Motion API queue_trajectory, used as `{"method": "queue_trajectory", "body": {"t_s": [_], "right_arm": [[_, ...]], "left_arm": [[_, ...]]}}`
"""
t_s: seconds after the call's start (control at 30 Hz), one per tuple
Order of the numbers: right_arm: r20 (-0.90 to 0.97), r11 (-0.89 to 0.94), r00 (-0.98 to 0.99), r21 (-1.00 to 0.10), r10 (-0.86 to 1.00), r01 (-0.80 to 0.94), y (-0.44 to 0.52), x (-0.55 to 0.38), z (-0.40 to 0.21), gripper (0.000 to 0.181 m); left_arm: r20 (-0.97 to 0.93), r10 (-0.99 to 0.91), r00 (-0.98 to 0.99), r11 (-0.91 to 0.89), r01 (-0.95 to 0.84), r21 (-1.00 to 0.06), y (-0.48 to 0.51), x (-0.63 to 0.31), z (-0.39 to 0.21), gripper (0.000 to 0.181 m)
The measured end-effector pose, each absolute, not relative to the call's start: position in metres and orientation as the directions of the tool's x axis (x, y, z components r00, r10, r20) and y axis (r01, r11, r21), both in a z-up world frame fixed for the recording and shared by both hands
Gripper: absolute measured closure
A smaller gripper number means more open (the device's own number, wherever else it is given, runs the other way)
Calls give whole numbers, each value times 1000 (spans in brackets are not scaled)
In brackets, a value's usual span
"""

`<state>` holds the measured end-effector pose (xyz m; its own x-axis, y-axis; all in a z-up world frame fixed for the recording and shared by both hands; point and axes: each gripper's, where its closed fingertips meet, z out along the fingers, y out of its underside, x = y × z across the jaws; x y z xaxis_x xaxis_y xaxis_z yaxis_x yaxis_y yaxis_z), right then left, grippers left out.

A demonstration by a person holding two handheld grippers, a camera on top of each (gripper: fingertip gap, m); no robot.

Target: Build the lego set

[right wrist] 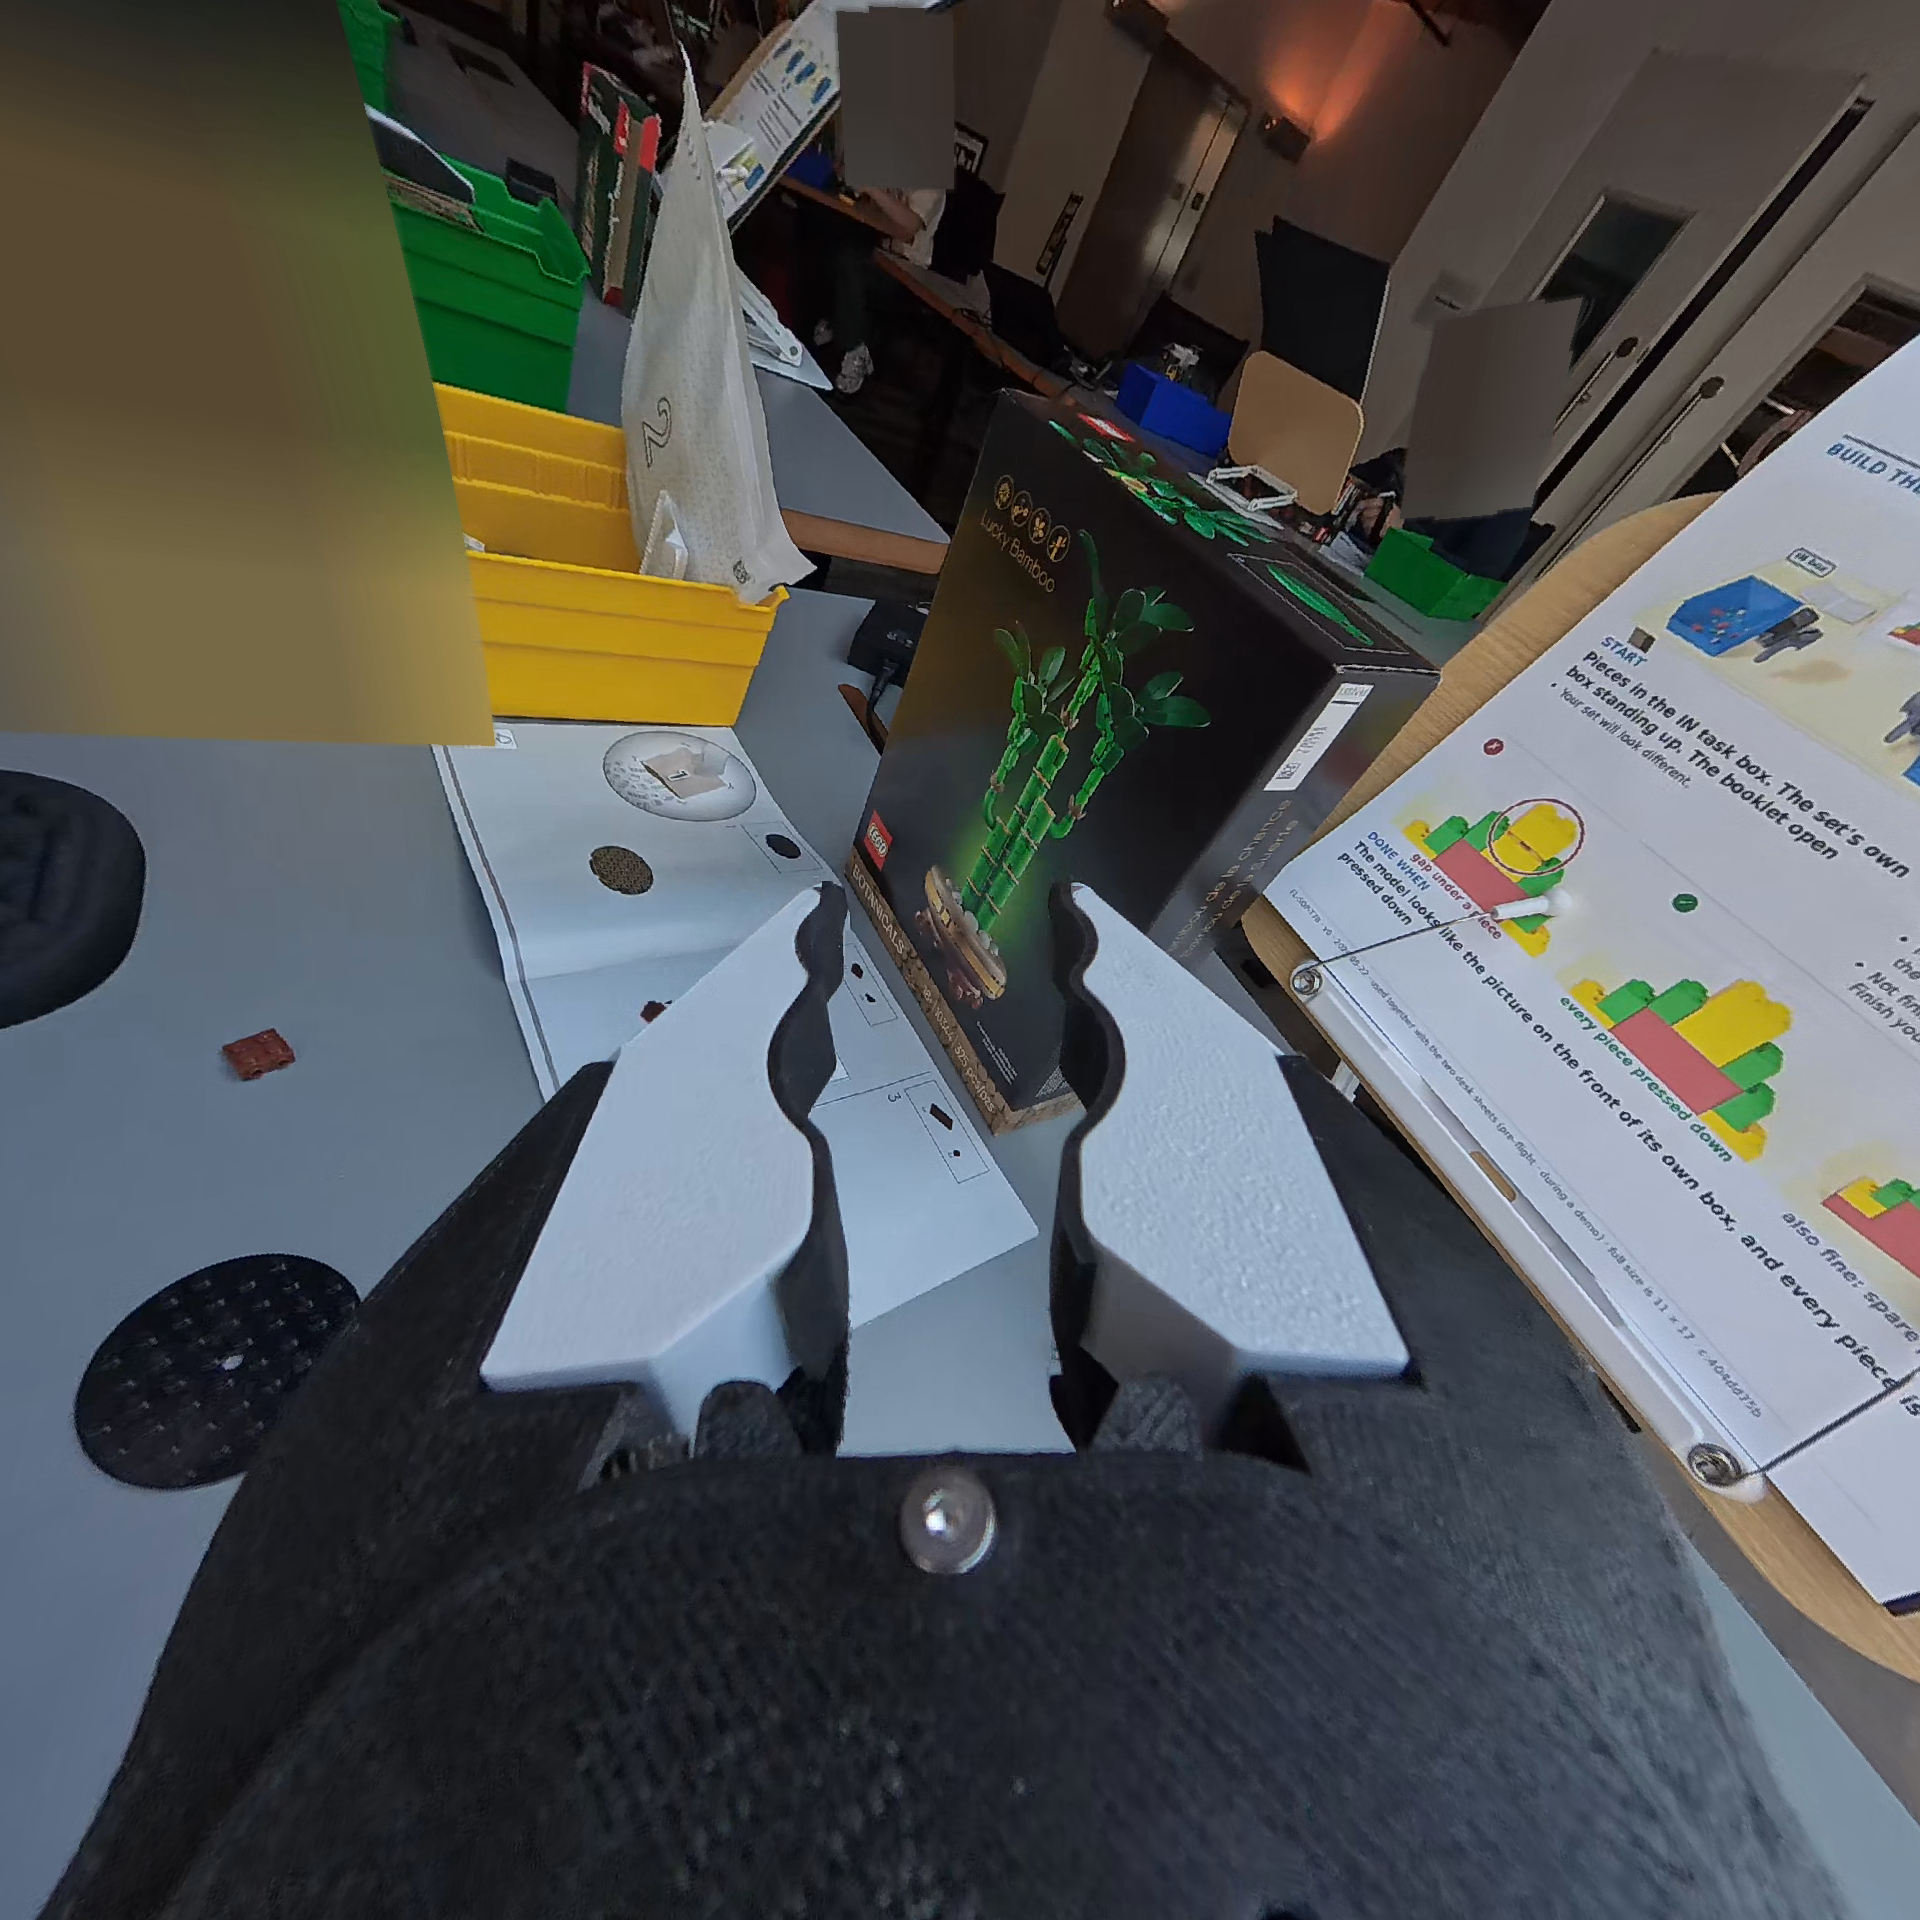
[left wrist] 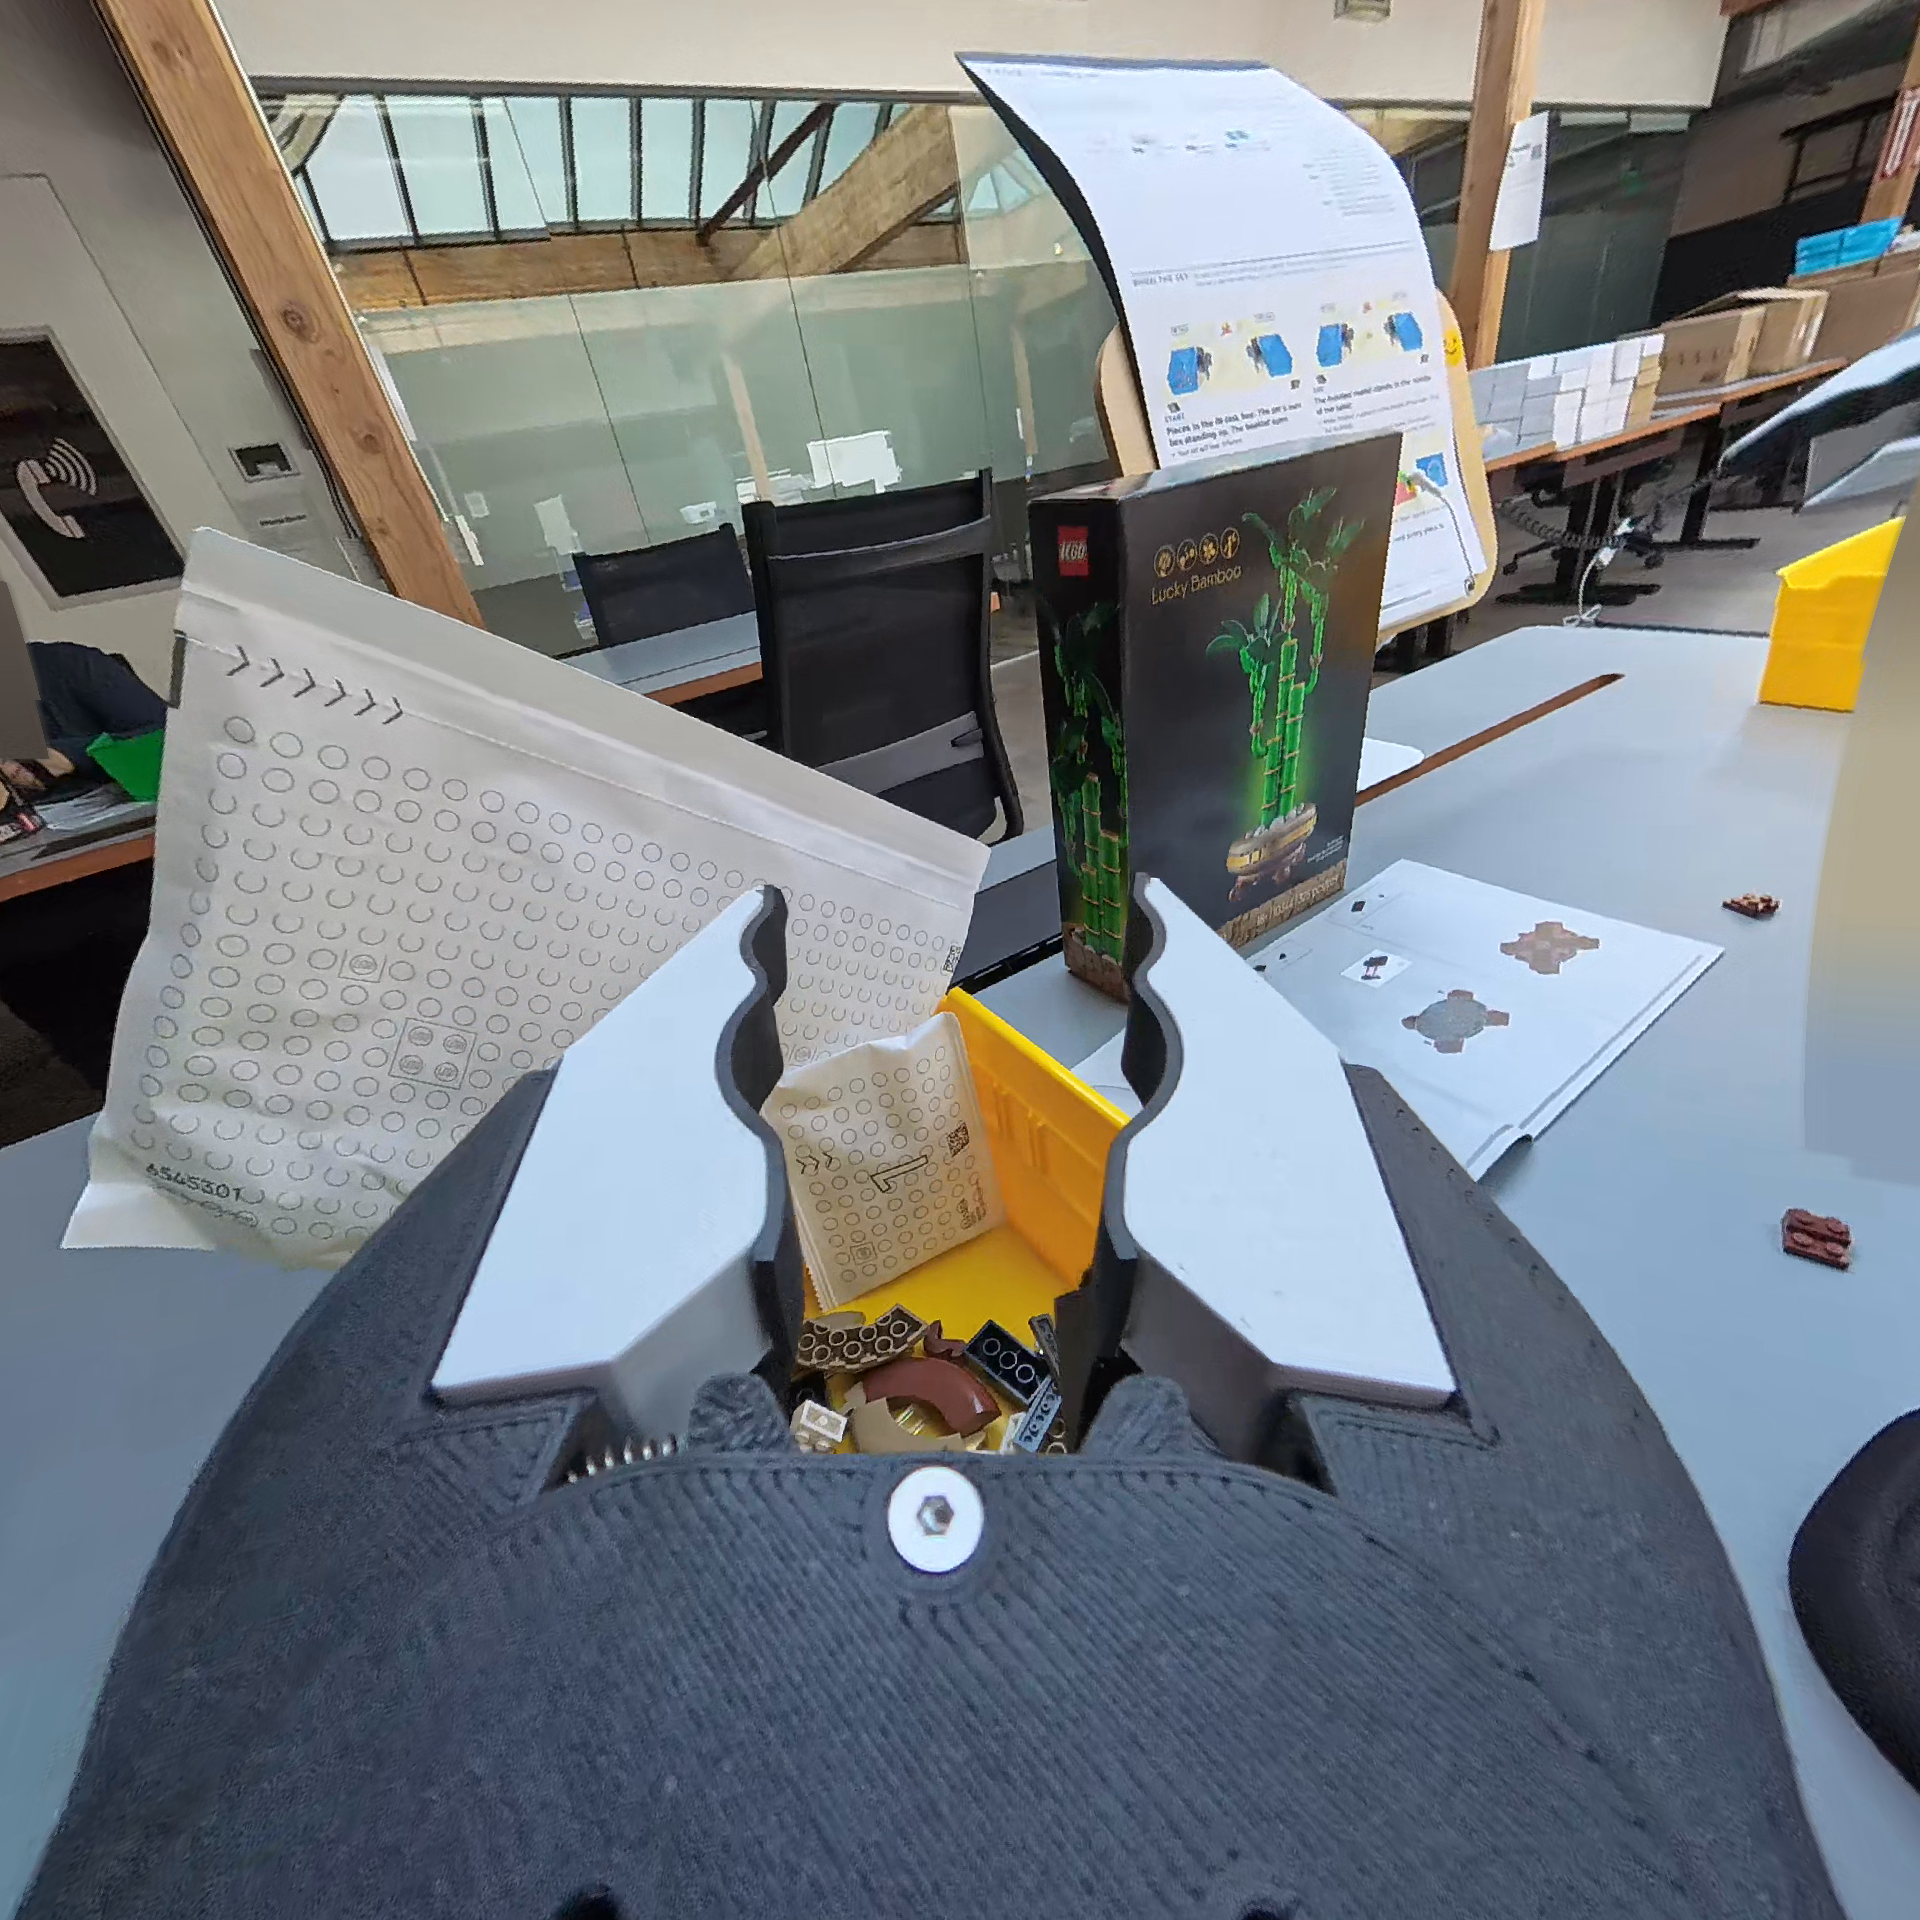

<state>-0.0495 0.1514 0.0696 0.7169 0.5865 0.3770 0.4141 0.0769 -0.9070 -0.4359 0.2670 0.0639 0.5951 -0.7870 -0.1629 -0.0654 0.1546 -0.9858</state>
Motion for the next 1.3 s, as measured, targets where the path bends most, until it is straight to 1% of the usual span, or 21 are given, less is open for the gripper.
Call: {"method": "queue_trajectory", "body": {"t_s": [0.1,0.2,0.27,0.33,0.4,0.5,0.6,0.67,0.73,0.8,0.83,0.87,0.93,1.0,1.03,1.13,1.23,1.3], "right_arm": [[387,83,715,-903,581,421,150,-47,72,140],[387,94,719,-906,577,413,147,-44,77,140],[386,95,722,-907,574,409,146,-42,78,141],[383,94,724,-909,574,407,146,-42,78,140],[378,88,720,-909,582,406,146,-44,76,140],[361,62,701,-909,615,413,148,-51,66,140],[340,42,676,-909,654,416,150,-62,54,140],[287,30,656,-927,699,373,151,-76,46,140],[214,-18,659,-945,721,326,158,-93,34,134],[136,-52,649,-964,748,262,165,-126,17,130],[114,-81,650,-961,752,263,168,-146,2,129],[100,-116,651,-953,753,280,170,-165,-17,129],[120,-196,628,-891,769,410,167,-200,-67,127],[221,-213,630,-815,744,538,168,-214,-104,128],[245,-214,626,-798,740,564,168,-221,-115,131],[215,-285,646,-764,733,578,168,-235,-141,132],[317,-256,661,-743,680,619,180,-237,-144,135],[345,-249,654,-727,673,640,184,-242,-145,143]], "left_arm": [[-154,-776,612,136,-76,-988,272,-440,67,120],[-188,-784,591,97,-183,-978,279,-441,65,124],[-211,-786,581,70,-256,-964,283,-443,65,124],[-223,-780,584,54,-293,-955,287,-446,68,124],[-218,-779,588,48,-290,-956,290,-449,75,123],[-163,-796,582,49,-206,-977,290,-446,95,124],[-150,-813,563,57,-179,-982,287,-440,101,125],[-164,-812,560,61,-198,-978,286,-437,99,125],[-181,-804,566,69,-213,-975,285,-436,99,125],[-189,-804,564,86,-205,-975,281,-435,104,125],[-189,-805,562,92,-196,-976,279,-435,107,125],[-188,-806,561,97,-189,-977,277,-435,109,126],[-192,-808,557,106,-183,-977,273,-435,113,125],[-198,-810,553,114,-183,-977,270,-435,115,125],[-199,-809,552,118,-180,-977,269,-436,116,125],[-186,-813,552,120,-154,-981,267,-439,121,125],[-184,-817,547,127,-140,-982,265,-440,125,126],[-192,-816,545,135,-143,-981,264,-440,126,126]]}}
